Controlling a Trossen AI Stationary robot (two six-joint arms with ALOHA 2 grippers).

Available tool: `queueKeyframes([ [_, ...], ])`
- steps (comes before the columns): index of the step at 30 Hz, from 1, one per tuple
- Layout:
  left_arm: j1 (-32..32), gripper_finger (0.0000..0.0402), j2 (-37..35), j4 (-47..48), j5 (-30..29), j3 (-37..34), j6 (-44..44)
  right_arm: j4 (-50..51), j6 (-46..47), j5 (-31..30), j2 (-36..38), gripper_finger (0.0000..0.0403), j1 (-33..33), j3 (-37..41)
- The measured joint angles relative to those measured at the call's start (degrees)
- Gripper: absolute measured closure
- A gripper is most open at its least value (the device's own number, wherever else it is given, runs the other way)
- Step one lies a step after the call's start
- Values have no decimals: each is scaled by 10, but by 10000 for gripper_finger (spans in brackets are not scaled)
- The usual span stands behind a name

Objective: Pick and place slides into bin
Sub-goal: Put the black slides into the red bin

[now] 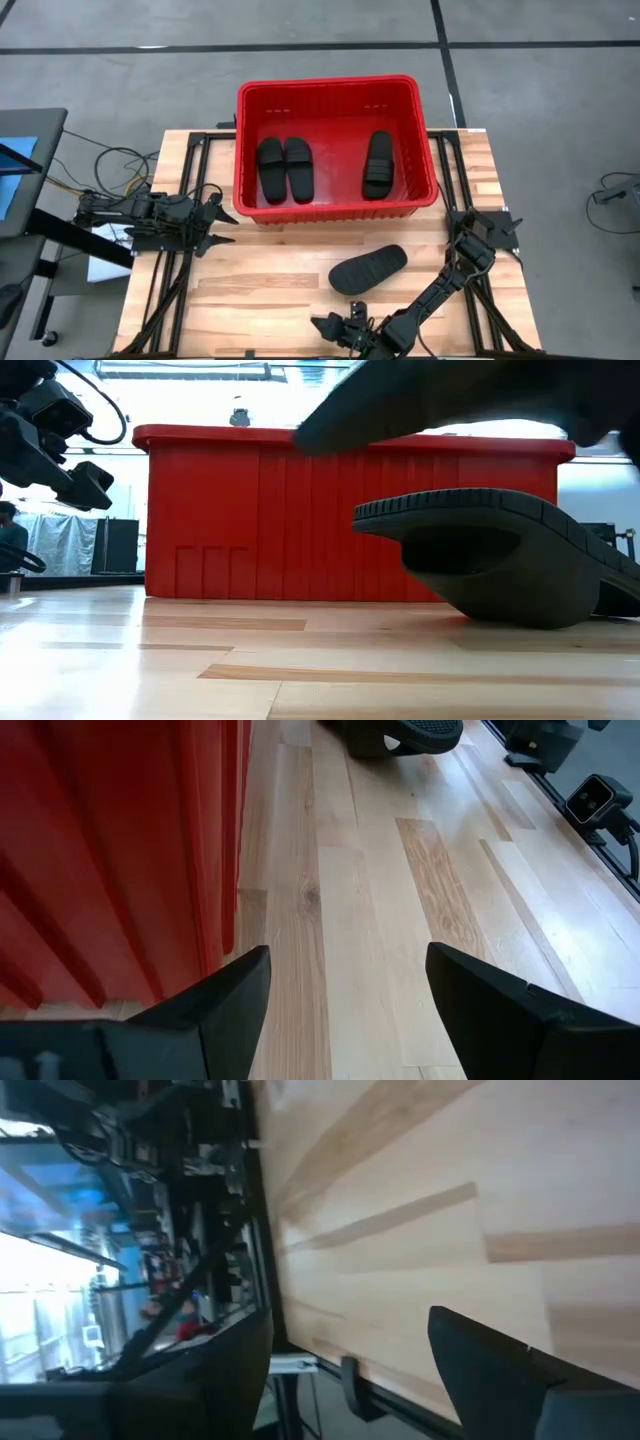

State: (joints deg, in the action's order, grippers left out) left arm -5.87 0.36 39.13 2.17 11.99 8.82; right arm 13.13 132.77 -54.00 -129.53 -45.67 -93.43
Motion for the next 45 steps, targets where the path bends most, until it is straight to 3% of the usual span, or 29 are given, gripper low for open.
queueKeyframes([
  [14,0,143,0,0,0,0,0,197,7,62,62,133,16,0],
  [20,0,143,0,0,0,0,0,215,4,126,59,133,28,0],
  [32,0,143,0,0,0,0,0,211,-10,141,59,133,37,0],
  [37,0,143,0,0,0,0,0,210,-114,218,87,133,27,-17],
  [45,0,143,0,0,0,0,0,267,-410,232,123,133,58,-108],
])
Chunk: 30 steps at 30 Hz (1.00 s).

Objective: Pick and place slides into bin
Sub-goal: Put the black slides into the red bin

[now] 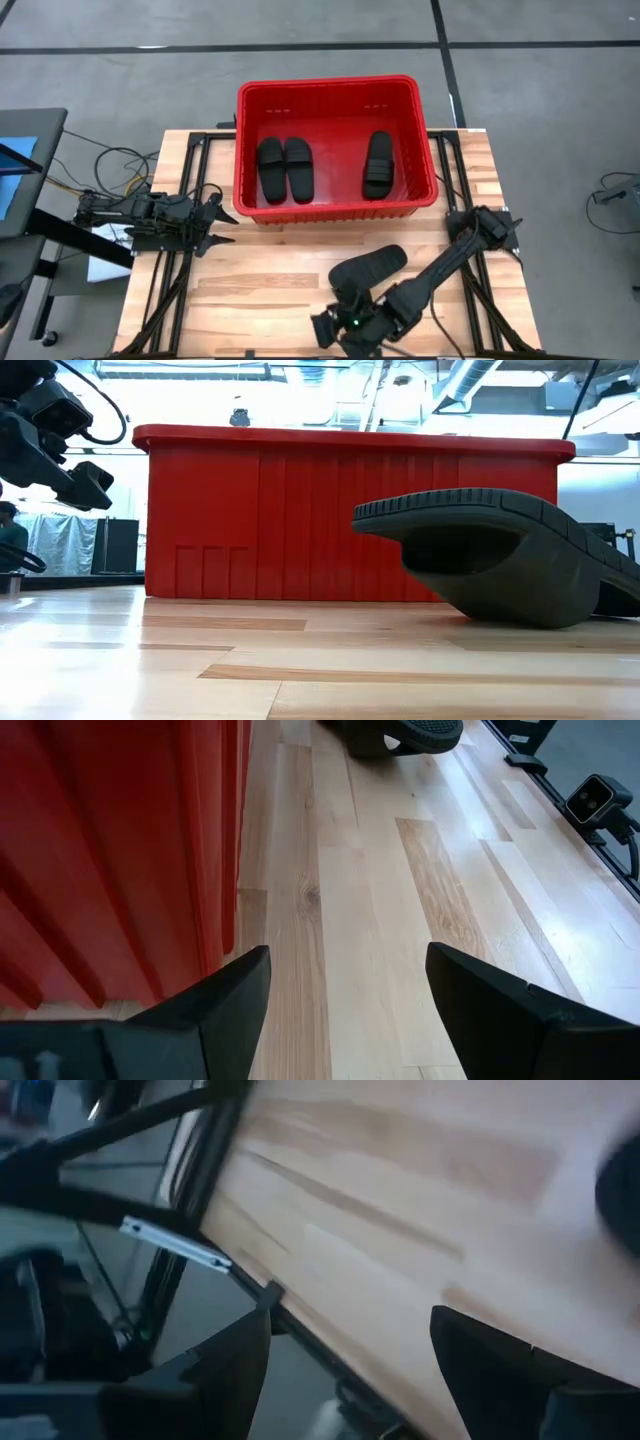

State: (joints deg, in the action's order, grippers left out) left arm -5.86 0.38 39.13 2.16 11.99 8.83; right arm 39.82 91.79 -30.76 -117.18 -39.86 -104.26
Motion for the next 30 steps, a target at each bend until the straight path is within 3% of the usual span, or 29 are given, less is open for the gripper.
queueKeyframes([
  [8,0,143,0,0,0,0,0,183,-246,80,8,133,37,-129],
  [13,0,143,0,0,0,0,0,291,-339,84,8,133,31,-160],
  [18,0,143,0,0,0,0,0,420,-353,71,8,133,0,-159],
  [25,0,143,0,0,0,0,0,452,-325,14,8,133,-58,-121],
  [30,0,143,0,0,0,0,0,453,-304,5,-14,133,-67,-92],
])
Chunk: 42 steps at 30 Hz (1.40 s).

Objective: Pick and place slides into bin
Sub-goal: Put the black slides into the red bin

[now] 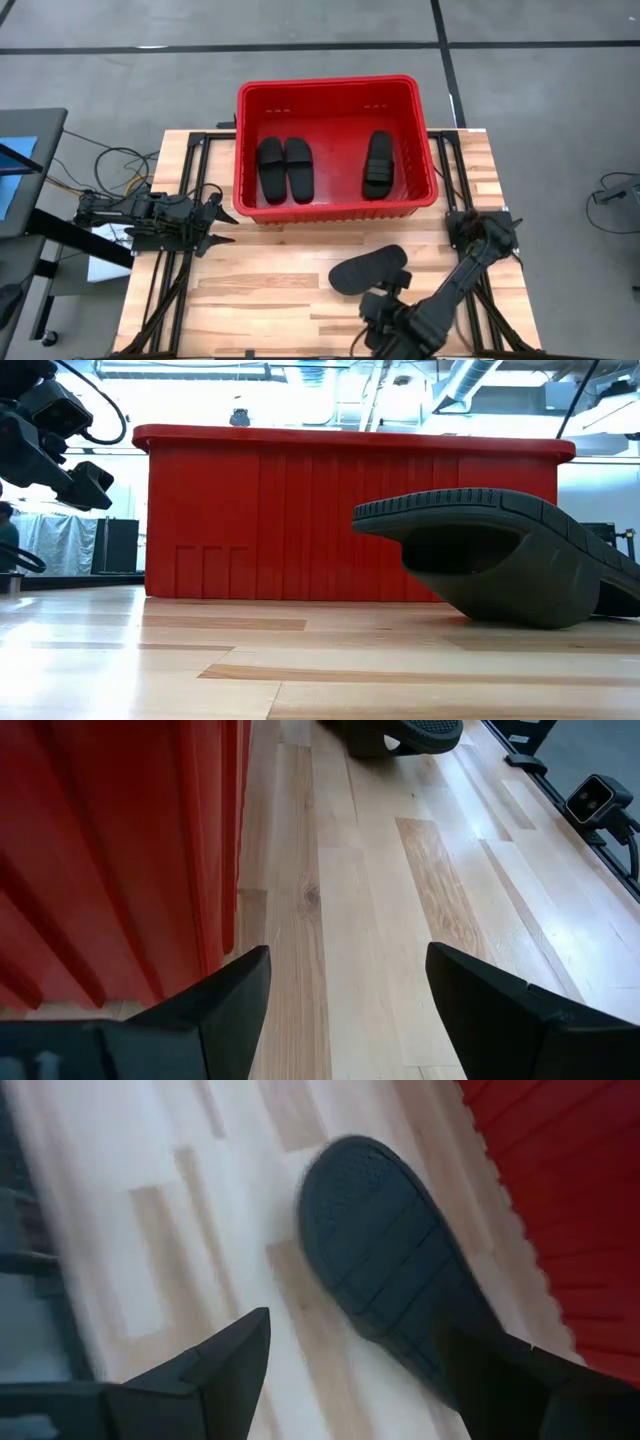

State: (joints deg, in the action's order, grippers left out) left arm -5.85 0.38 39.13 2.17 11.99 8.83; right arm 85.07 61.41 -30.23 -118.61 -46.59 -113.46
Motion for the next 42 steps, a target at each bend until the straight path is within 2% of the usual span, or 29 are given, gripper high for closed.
queueKeyframes([
  [4,0,143,0,0,0,0,0,-5,-1,7,-40,133,6,2],
  [8,0,143,0,0,0,0,0,3,2,59,-83,133,21,-20],
  [12,0,143,0,0,0,0,0,-2,5,74,-108,133,43,-70],
  [19,0,143,0,0,0,0,0,-5,-61,74,-138,133,63,-173],
  [27,0,143,0,0,0,0,0,-125,-31,90,-139,133,96,-176],
  [32,0,143,0,0,0,0,0,-139,-76,136,-139,133,131,-176],
  [33,0,143,0,0,0,0,0,-128,-78,119,-139,133,135,-176],
  [37,0,143,0,0,0,0,0,-42,-67,-10,-138,133,125,-183],
  [42,0,143,0,0,0,0,0,55,15,-106,-138,133,122,-183],
])
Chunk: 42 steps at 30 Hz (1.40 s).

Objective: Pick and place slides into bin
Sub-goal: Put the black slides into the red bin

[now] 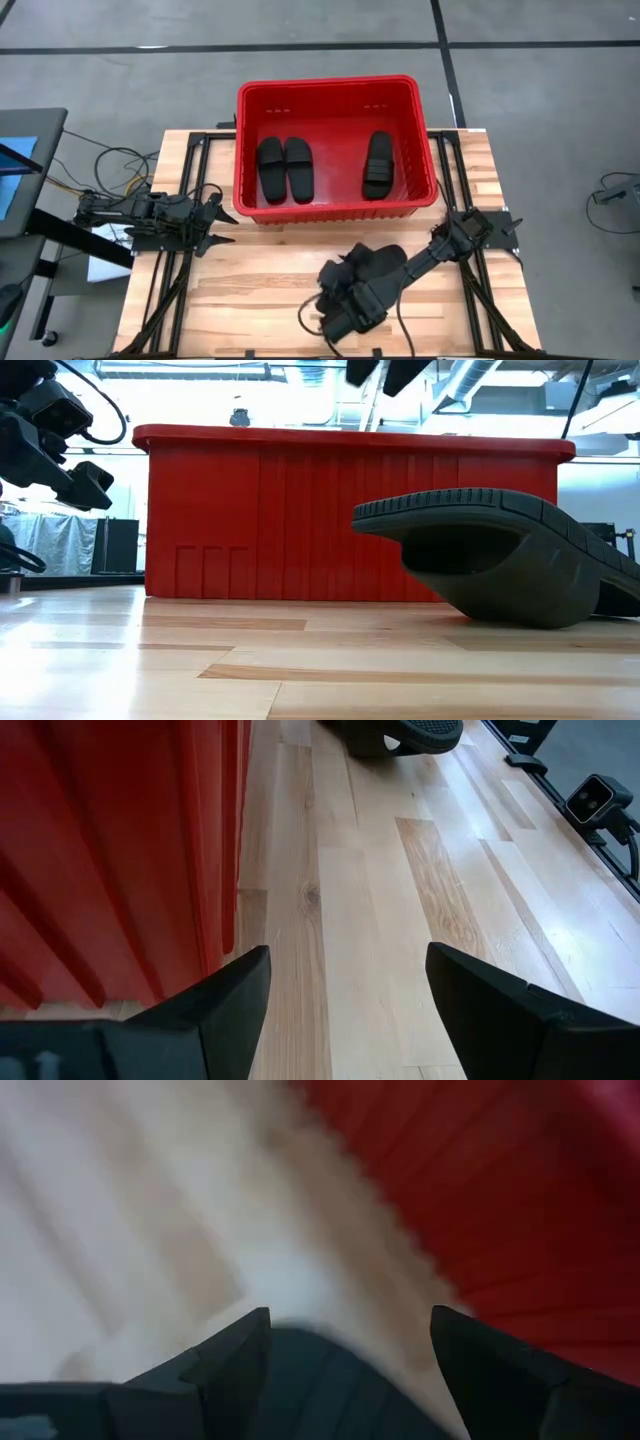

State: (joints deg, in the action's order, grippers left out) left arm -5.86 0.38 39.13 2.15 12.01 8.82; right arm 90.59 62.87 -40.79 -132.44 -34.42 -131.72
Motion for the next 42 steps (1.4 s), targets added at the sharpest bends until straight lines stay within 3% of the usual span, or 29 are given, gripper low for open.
queueKeyframes([
  [6,0,143,0,0,0,0,0,-34,-2,-22,-17,133,-11,6],
  [17,0,143,0,0,0,0,0,-3,48,-7,-87,133,-35,-27],
  [29,0,143,0,0,0,0,0,-6,-28,-33,-82,133,-108,-23],
  [33,0,143,0,0,0,0,0,-6,27,-25,-82,133,-115,-23],
  [38,0,143,0,0,0,0,0,-6,188,38,-82,133,-115,-23],
  [40,0,143,0,0,0,0,0,-6,187,35,-82,133,-113,-23],
  [42,0,143,0,0,0,0,0,-6,123,14,-82,133,-116,-23],
])
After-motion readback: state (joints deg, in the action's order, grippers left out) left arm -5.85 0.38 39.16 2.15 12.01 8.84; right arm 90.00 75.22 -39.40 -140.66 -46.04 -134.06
